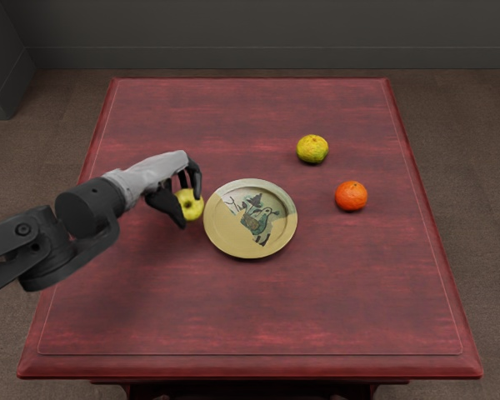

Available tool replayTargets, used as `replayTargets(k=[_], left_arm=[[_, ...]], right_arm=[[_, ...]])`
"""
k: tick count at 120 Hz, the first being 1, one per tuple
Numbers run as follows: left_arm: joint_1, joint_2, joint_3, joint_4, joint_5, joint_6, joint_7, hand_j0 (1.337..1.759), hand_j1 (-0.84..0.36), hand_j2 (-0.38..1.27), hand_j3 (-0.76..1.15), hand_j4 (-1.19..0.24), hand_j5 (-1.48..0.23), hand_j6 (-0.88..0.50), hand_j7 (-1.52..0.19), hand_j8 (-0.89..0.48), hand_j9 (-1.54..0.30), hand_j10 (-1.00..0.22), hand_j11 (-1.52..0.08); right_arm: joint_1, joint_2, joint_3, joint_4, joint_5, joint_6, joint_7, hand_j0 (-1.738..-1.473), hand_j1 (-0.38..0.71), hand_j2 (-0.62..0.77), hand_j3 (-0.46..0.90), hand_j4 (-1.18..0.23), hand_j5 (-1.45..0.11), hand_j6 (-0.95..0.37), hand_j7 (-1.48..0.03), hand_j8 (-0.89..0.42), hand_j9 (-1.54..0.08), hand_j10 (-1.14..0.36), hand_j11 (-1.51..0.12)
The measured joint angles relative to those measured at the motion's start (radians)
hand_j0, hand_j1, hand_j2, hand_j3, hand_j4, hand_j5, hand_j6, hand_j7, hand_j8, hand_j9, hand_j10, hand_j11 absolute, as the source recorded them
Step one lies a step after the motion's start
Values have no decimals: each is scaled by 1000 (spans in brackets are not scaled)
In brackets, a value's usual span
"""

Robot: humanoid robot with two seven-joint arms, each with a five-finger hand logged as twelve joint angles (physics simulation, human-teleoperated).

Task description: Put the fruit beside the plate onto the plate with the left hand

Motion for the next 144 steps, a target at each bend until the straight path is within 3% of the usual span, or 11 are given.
replayTargets(k=[36, 63, 74, 92, 114, 127, 144], left_arm=[[-36, -77, -4, 0, -8, -28, 1, 1654, -386, 807, 0, -845, -1196, -433, -1166, -450, -1150, -865, -1152], [-69, -145, -5, 0, -10, -56, 1, 1654, -375, 759, 0, -838, -1213, -418, -1167, -440, -1152, -866, -1154], [-79, -169, -5, 0, -9, -63, 1, 1653, -426, 895, 0, -840, -1209, -433, -1167, -451, -1153, -866, -1155], [-91, -198, -4, 8, -9, -71, 0, 1653, -364, 751, 0, -839, -1209, -444, -1167, -457, -1155, -865, -1158], [-103, -244, -4, 75, -7, -74, 0, 1654, -343, 759, 0, -844, -1198, -484, -1162, -492, -1155, -864, -1158], [-111, -250, -5, 131, -6, -75, 1, 1654, -398, 890, 0, -841, -1206, -460, -1166, -476, -1155, -865, -1157], [-113, -259, -6, 198, -2, -75, 1, 1654, -381, 847, 0, -846, -1195, -475, -1166, -496, -1152, -866, -1152]], right_arm=[[2, 0, 1, 0, 1, 0, 0, -1658, -349, 0, 0, 0, 0, 0, 0, 0, 0, 0, 0], [3, 0, 2, 1, 2, 1, 0, -1658, -349, 0, 0, 0, 0, 0, 0, 0, 0, 0, 0], [7, 0, 3, 1, 3, 1, 0, -1658, -349, 0, 0, 0, 0, 0, 0, 0, 0, 0, 0], [9, 0, 3, 1, 4, 1, 0, -1658, -349, 0, 0, 0, 0, 0, 0, 0, 0, 0, 0], [11, 0, 4, 1, 5, 1, 0, -1658, -349, 0, 0, 0, 0, 0, 0, 0, 0, 0, 0], [12, 0, 4, 1, 5, 1, 0, -1658, -349, 0, 0, 0, 0, 0, 0, 0, 0, 0, 0], [15, 0, 4, 4, 5, 1, 0, -1658, -349, 0, 0, 0, 0, 0, 0, 0, 0, 0, 0]])
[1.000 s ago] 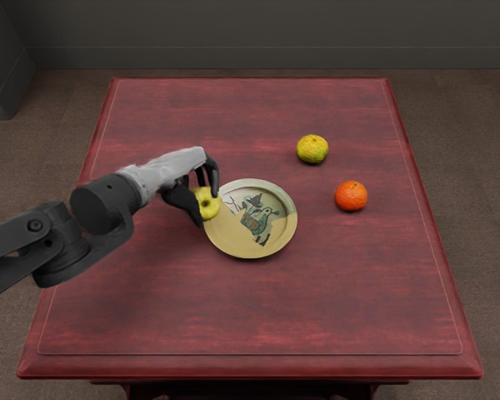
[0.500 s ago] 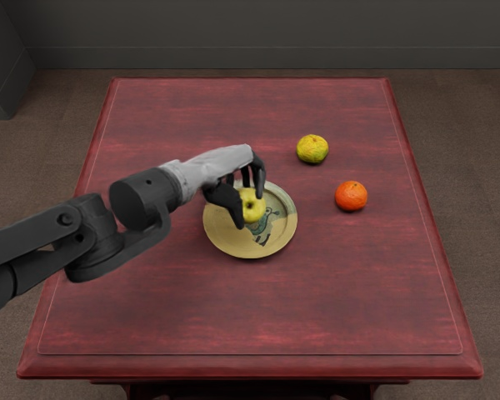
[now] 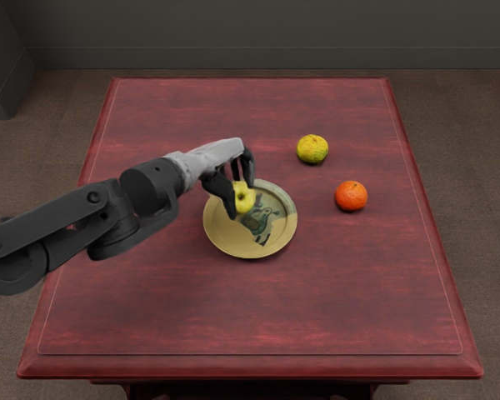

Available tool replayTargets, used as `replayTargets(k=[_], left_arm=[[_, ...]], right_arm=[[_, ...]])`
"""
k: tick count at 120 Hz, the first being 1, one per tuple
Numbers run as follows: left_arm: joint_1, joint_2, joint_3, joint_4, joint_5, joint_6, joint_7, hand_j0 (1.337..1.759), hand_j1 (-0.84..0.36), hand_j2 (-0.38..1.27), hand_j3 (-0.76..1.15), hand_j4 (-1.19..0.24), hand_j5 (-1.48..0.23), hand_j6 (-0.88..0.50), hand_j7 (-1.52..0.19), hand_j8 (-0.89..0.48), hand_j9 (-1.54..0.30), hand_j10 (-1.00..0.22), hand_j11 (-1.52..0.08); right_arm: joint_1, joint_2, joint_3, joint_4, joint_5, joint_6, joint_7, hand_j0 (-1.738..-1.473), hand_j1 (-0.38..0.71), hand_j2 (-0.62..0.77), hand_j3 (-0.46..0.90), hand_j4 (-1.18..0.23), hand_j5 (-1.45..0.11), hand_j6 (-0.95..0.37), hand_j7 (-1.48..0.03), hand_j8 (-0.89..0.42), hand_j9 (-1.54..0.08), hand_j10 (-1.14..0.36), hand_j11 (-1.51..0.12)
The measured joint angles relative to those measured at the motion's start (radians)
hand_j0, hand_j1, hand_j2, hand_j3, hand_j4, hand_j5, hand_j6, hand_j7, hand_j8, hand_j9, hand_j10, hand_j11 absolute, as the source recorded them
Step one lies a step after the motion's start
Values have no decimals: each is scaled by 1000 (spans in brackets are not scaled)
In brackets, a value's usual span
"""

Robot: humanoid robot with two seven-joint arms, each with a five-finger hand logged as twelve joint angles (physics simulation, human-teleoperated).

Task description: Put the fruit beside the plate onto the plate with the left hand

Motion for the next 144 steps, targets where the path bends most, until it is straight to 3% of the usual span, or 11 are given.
replayTargets(k=[4, 21, 38, 48, 63, 81, 92, 110, 121, 144], left_arm=[[0, -11, 0, 11, -1, 1, 0, 1654, -372, 823, 0, -825, -1158, -493, -1131, -502, -1119, -843, -1119], [0, -36, -7, 28, -3, 4, 0, 1656, -175, 443, 0, -551, -758, -385, -745, -394, -739, -560, -739], [9, -20, -38, 3, -46, 4, -1, 1657, 9, 236, 0, -341, -464, -258, -458, -263, -455, -346, -454], [-1, 98, -99, -36, -288, -25, -1, 1657, 118, 158, 0, -232, -315, -178, -310, -181, -308, -235, -308], [-35, 260, -179, -58, -661, -241, -1, 1658, 218, 88, 0, -132, -178, -103, -175, -104, -174, -134, -174], [25, 384, -191, -85, -1108, -440, -1, 1658, 280, 44, 0, -70, -93, -56, -91, -57, -91, -70, -91], [84, 529, -184, -95, -1379, -482, -1, 1658, 301, 29, 0, -49, -64, -40, -63, -40, -63, -49, -63], [101, 750, -165, -100, -1832, -505, -1, 1658, 320, 15, 0, -28, -37, -24, -37, -25, -37, -29, -37], [118, 860, -161, -102, -1984, -510, -1, 1658, 326, 10, 0, -20, -28, -17, -28, -18, -28, -21, -28], [133, 885, -141, -102, -2107, -513, -1, 1658, 332, 5, 0, -9, -18, -8, -18, -8, -18, -11, -19]], right_arm=[[1, 0, 0, 1, 0, 0, 0, -1658, -349, 0, 0, 0, 0, 0, 0, 0, 0, 0, 0], [2, 0, 0, 3, 0, 0, 0, -1658, -349, 0, 0, 0, 0, 0, 0, 0, 0, 0, 0], [2, 0, 0, 5, 1, 0, 0, -1658, -349, 0, 0, 0, 0, 0, 0, 0, 0, 0, 0], [2, 0, 1, 8, 1, 0, 0, -1658, -349, 0, 0, 0, 0, 0, 0, 0, 0, 0, 0], [2, 0, 1, 20, 1, 0, 0, -1658, -349, 0, 0, 0, 0, 0, 0, 0, 0, 0, 0], [2, 0, 1, 45, 1, 1, 0, -1658, -349, 0, 0, 0, 0, 0, 0, 0, 0, 0, 0], [2, 0, 1, 58, 0, 0, 0, -1658, -349, 0, 0, 0, 0, 0, 0, 0, 0, 0, 0], [3, 0, 0, 73, 0, 0, 0, -1658, -349, 0, 0, 0, 0, 0, 0, 0, 0, 0, 0], [5, 0, 0, 81, 0, 0, 0, -1658, -349, 0, 0, 0, 0, 0, 0, 0, 0, 0, 0], [7, 0, 1, 86, 0, 0, 0, -1658, -349, 0, 0, 0, 0, 0, 0, 0, 0, 0, 0]])
